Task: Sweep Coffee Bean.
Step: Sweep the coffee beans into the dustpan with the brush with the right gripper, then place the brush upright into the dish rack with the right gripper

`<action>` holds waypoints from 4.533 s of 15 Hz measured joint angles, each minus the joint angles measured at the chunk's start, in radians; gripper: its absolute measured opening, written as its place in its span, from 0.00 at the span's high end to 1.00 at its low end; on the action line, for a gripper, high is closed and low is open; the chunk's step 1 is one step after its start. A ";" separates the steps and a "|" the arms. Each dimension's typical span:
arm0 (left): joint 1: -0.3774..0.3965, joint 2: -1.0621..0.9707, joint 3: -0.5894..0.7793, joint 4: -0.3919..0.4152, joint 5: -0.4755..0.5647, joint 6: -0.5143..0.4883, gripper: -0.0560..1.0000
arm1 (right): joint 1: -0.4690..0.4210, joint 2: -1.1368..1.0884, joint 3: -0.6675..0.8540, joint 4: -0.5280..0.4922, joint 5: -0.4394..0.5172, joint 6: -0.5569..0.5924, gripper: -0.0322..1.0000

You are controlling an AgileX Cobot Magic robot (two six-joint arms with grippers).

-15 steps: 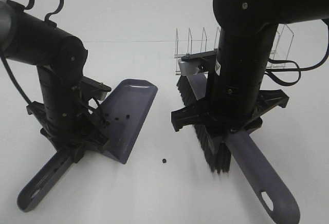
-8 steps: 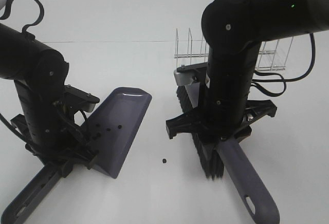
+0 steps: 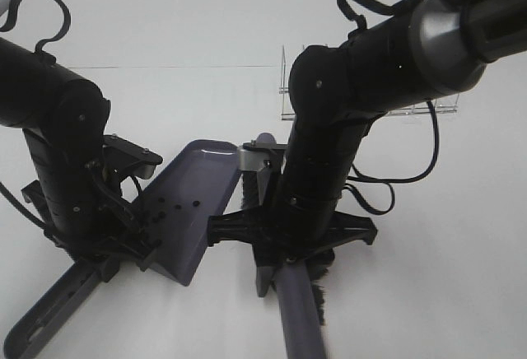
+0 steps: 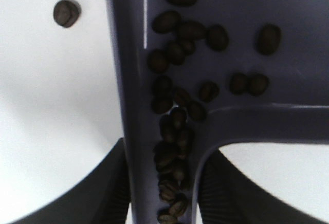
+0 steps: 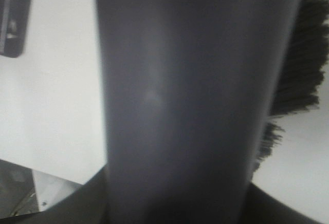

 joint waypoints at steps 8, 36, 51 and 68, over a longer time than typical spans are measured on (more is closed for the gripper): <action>0.000 0.000 0.000 -0.003 -0.021 0.018 0.65 | 0.009 0.011 0.003 0.361 -0.434 -0.102 0.69; 0.000 0.022 -0.098 -0.096 -0.057 -0.082 0.65 | -0.377 -0.255 0.004 -0.477 0.340 -0.005 0.69; 0.000 0.023 -0.098 -0.077 -0.056 -0.083 0.65 | -0.481 0.150 -0.424 -0.538 0.385 -0.152 0.69; 0.000 0.023 -0.098 -0.074 -0.038 -0.083 0.65 | -0.573 0.348 -0.848 -0.337 0.418 -0.237 0.69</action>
